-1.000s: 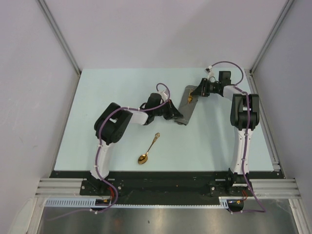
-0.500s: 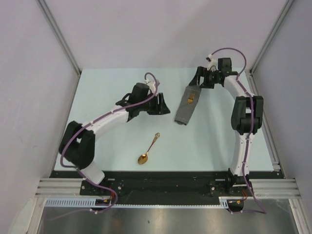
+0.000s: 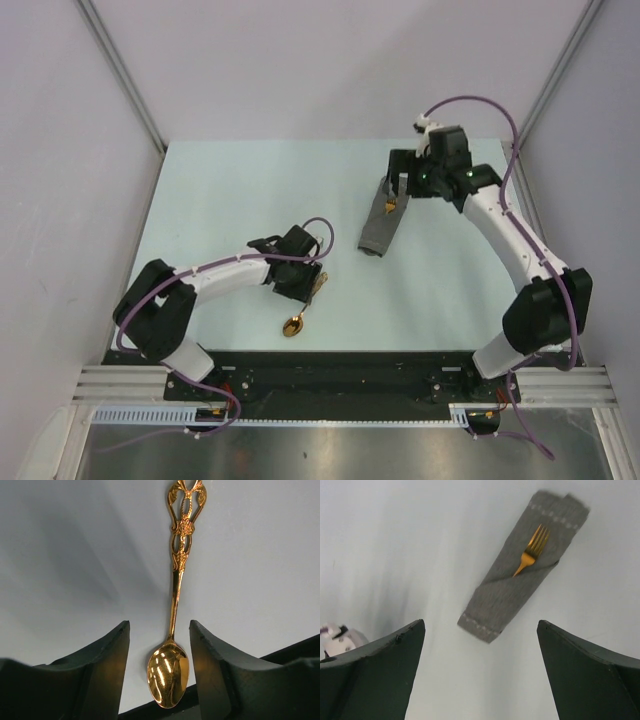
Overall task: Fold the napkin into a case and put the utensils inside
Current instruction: Pick up the spoon from the center of the board, then pass from the left arm to the right
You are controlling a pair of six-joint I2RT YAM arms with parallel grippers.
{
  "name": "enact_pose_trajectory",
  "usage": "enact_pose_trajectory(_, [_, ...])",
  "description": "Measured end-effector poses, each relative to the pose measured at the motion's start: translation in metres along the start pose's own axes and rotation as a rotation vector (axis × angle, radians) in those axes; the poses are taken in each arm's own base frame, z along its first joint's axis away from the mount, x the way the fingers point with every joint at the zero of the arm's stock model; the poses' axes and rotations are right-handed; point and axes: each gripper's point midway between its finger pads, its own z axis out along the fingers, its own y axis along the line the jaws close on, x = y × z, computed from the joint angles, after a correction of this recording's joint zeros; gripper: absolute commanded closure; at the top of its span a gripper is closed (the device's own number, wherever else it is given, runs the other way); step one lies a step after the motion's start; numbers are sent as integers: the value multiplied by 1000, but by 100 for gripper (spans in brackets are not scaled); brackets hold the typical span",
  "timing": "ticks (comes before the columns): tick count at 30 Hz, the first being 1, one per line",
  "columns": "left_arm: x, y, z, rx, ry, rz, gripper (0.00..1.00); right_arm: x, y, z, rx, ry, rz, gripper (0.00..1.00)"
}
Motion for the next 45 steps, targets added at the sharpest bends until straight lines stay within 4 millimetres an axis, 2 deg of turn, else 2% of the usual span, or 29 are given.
enact_pose_trajectory(2, [3,0,1,-9,1,6,55,31,15,-5,-10,41,-16,2])
enact_pose_trajectory(4, [6,0,4,-15,7,5,58,62,24,-11,-7,85,-35,4])
enact_pose_trajectory(6, [10,-2,8,-23,18,13,63,81,31,-18,-10,104,-45,4])
enact_pose_trajectory(10, [14,-10,17,-34,22,45,76,90,30,-38,3,72,-41,2])
enact_pose_trajectory(12, [13,-13,19,-35,14,54,99,88,28,-48,12,41,-34,2])
enact_pose_trajectory(15, [9,-18,22,-23,-1,52,100,89,29,-51,-5,8,-25,0])
enact_pose_trajectory(17, [7,-23,21,8,-9,50,100,98,29,-46,-29,24,-4,0])
enact_pose_trajectory(20, [5,-30,19,95,-29,23,100,125,29,-33,-76,79,56,0])
enact_pose_trajectory(23, [1,-35,2,223,-72,-57,100,150,29,-22,-128,120,143,0])
enact_pose_trajectory(25, [-14,-41,-14,295,-133,-100,100,164,32,-16,-164,138,198,2])
enact_pose_trajectory(28, [-37,-55,-32,398,-213,-128,100,172,50,-11,-238,127,253,7])
enact_pose_trajectory(31, [-43,-68,-40,470,-227,-148,100,168,81,-9,-330,97,261,13])
enact_pose_trajectory(34, [-48,-77,-45,517,-233,-174,100,165,112,-3,-412,76,260,23])
enact_pose_trajectory(37, [-52,-83,-51,552,-243,-190,100,177,131,9,-443,112,266,32])
enact_pose_trajectory(39, [-55,-85,-55,568,-251,-197,100,189,138,20,-444,152,268,50])
enact_pose_trajectory(40, [-56,-86,-57,575,-256,-199,100,195,141,26,-442,171,274,62])
enact_pose_trajectory(41, [-57,-88,-59,582,-261,-199,100,200,144,27,-447,183,265,83])
enact_pose_trajectory(42, [-57,-88,-60,586,-263,-198,100,203,146,29,-453,196,268,88])
enact_pose_trajectory(44, [-57,-89,-62,590,-259,-203,83,203,156,30,-495,218,264,100])
enact_pose_trajectory(45, [-57,-88,-61,592,-256,-205,66,199,162,28,-528,223,251,100])
